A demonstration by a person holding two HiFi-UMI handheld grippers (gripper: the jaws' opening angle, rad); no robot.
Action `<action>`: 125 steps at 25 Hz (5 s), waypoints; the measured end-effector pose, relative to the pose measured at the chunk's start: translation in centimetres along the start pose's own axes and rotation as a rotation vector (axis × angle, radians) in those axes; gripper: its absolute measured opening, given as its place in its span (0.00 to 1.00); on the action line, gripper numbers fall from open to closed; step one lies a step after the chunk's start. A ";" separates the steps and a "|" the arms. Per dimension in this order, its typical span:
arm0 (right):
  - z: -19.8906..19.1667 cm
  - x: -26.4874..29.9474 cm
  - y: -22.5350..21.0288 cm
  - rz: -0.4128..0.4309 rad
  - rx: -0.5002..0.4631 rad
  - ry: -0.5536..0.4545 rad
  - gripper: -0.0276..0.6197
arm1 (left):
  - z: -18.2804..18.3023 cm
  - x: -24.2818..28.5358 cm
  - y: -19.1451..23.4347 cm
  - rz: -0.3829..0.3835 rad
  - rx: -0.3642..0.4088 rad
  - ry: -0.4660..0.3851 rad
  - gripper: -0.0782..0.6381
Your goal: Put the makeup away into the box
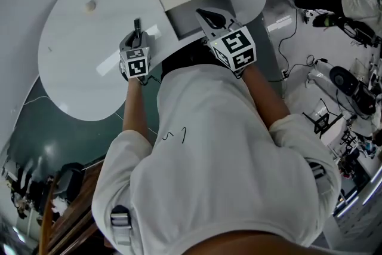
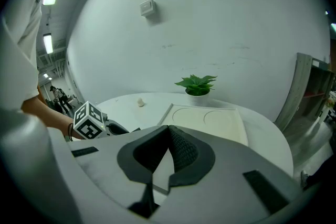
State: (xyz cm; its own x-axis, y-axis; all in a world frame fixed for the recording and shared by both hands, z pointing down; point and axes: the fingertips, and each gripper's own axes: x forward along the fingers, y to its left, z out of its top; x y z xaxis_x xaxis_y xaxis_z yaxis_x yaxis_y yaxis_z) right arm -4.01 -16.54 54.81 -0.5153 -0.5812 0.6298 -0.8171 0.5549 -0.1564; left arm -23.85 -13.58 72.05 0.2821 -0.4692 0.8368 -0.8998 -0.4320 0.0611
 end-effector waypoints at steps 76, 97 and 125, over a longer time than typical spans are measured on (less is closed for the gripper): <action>-7.3 -11.0 -16.0 -0.163 0.308 -0.146 0.04 | 13.3 4.2 -28.9 -0.491 0.562 0.070 0.26; -6.3 -8.6 -14.6 -0.085 0.253 -0.095 0.04 | 13.9 3.8 -27.3 -0.436 0.466 0.039 0.26; 4.4 -0.9 -6.6 0.109 -0.069 -0.169 0.04 | 20.2 -11.2 -9.8 0.060 -0.183 -0.543 0.14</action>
State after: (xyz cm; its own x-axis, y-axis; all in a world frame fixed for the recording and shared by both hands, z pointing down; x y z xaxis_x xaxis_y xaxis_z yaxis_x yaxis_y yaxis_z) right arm 0.68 -22.26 51.96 -0.6402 -0.6041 0.4745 -0.7377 0.6558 -0.1603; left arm -11.50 -19.67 51.06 0.3157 -0.8377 0.4456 -0.9488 -0.2748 0.1556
